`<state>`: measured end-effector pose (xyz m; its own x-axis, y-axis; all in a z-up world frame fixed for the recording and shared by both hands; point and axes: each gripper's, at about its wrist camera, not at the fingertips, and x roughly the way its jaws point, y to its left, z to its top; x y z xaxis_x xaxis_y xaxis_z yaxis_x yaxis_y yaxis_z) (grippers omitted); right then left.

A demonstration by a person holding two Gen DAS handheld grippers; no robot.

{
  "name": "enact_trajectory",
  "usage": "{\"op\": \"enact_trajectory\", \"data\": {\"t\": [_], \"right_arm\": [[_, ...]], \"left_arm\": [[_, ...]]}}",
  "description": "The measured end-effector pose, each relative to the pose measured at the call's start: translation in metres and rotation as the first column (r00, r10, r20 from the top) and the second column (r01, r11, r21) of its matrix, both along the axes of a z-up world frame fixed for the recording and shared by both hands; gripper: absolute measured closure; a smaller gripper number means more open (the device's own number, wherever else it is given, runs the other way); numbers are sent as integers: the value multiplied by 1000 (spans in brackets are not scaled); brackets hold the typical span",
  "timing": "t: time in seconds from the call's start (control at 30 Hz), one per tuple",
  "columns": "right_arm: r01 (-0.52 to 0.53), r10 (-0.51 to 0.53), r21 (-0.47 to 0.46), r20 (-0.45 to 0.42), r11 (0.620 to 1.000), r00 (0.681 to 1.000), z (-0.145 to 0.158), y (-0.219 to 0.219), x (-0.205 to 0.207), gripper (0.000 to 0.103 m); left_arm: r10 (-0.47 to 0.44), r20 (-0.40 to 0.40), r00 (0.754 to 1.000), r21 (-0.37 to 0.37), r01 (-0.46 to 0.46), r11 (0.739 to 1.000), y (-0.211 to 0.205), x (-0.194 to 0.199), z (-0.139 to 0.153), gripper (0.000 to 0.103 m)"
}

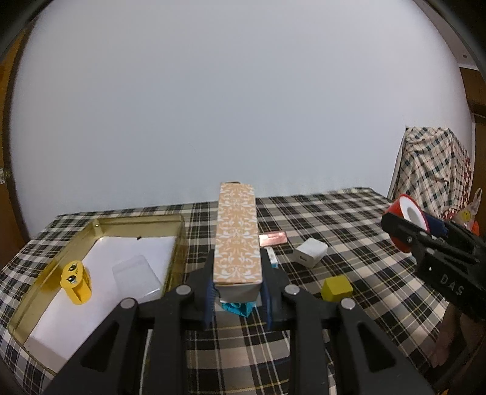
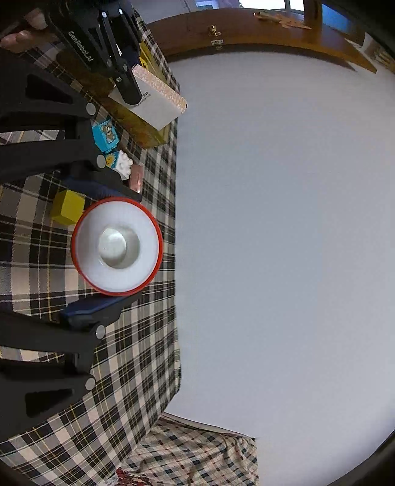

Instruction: Organize rigid objects

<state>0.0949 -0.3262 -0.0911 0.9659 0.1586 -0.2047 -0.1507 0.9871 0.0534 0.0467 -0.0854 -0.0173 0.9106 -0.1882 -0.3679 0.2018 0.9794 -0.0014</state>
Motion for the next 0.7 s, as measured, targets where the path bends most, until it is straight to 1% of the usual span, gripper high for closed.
{"op": "enact_trajectory", "data": {"t": [0.3,0.53,0.7], "right_arm": [[0,0,-3,12,1000,1000,1,0,1,45],[-21,21,0,14,1000,1000,1,3,1,45],[-41,41,-2,18,999,999,2,11,0,45]], "left_arm": [[26,95,995,13,-27,1000,2,-16,5,80],[47,98,994,-15,-46,999,11,-17,7,80],[51,94,994,-8,-50,999,14,-17,6,80]]}}
